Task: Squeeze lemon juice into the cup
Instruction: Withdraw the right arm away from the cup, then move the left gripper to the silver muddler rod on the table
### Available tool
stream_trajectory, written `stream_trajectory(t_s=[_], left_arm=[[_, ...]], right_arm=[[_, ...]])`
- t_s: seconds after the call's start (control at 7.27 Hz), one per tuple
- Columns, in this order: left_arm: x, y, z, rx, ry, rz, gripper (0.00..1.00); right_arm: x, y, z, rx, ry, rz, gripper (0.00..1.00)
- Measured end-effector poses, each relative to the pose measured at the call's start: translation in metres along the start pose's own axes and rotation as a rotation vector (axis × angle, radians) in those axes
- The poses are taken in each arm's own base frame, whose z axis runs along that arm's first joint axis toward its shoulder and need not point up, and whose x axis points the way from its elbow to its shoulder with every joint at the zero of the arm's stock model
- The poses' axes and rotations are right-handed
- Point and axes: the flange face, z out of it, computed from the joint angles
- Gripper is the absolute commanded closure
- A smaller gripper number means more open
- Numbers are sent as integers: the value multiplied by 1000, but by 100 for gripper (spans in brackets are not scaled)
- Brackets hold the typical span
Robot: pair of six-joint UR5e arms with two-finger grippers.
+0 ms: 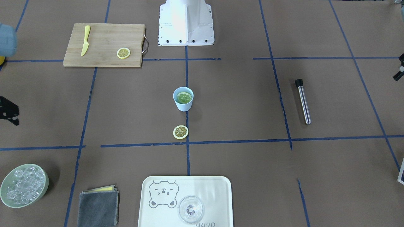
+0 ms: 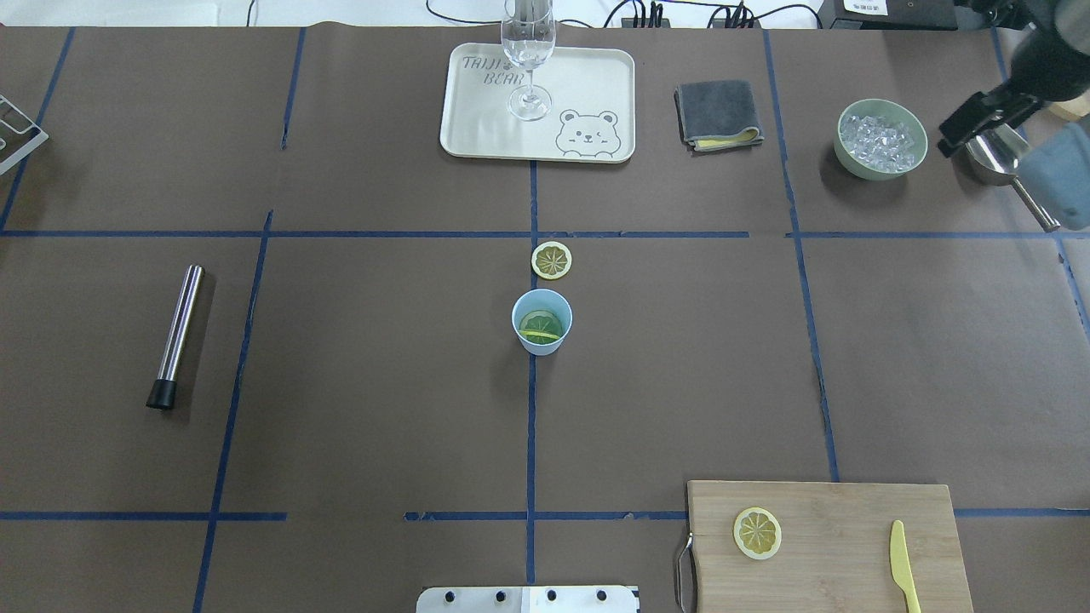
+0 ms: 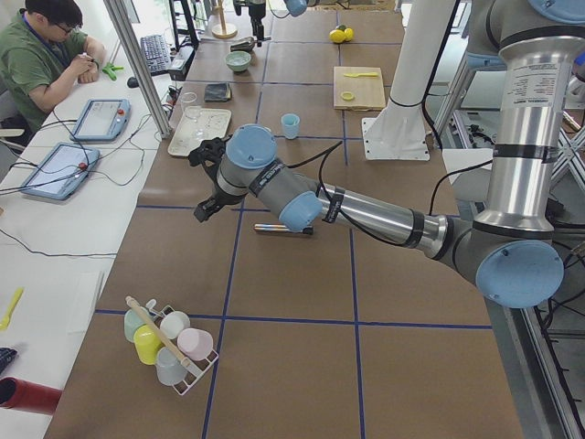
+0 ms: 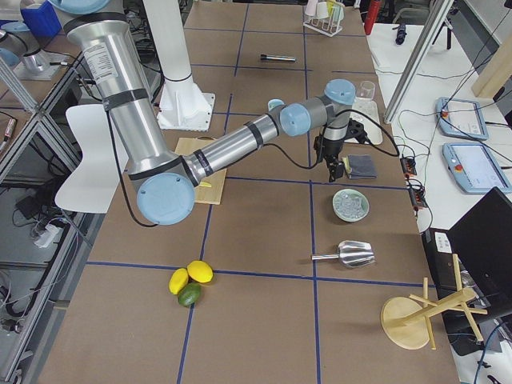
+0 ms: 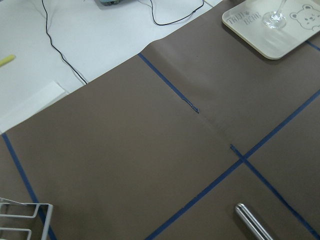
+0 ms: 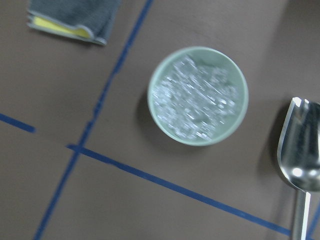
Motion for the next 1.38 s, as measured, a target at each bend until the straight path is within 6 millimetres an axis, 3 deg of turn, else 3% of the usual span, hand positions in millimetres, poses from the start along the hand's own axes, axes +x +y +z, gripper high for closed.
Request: stream_trajectory(t_s=[0.14, 0.28, 0.41, 0.55, 0.69, 0.96, 1.38], left_arm=[[16, 0, 26, -14, -25, -88, 0], [33, 2, 49, -19, -43, -147, 0], [49, 4, 72, -23, -60, -187, 5], [66, 9, 96, -31, -84, -222, 16], [83, 16, 121, -40, -112, -263, 21], [113, 36, 165, -61, -162, -337, 23], [136, 66, 203, -102, -204, -352, 23]], right_arm=[[57, 41, 6, -25, 13, 62, 0], [100, 84, 11, -43, 18, 117, 0], [131, 119, 12, -47, 15, 134, 0], [149, 142, 12, -45, 2, 134, 0], [157, 155, 12, -44, -8, 138, 0], [162, 161, 13, -44, -13, 145, 0], [162, 161, 12, -42, -12, 143, 0]])
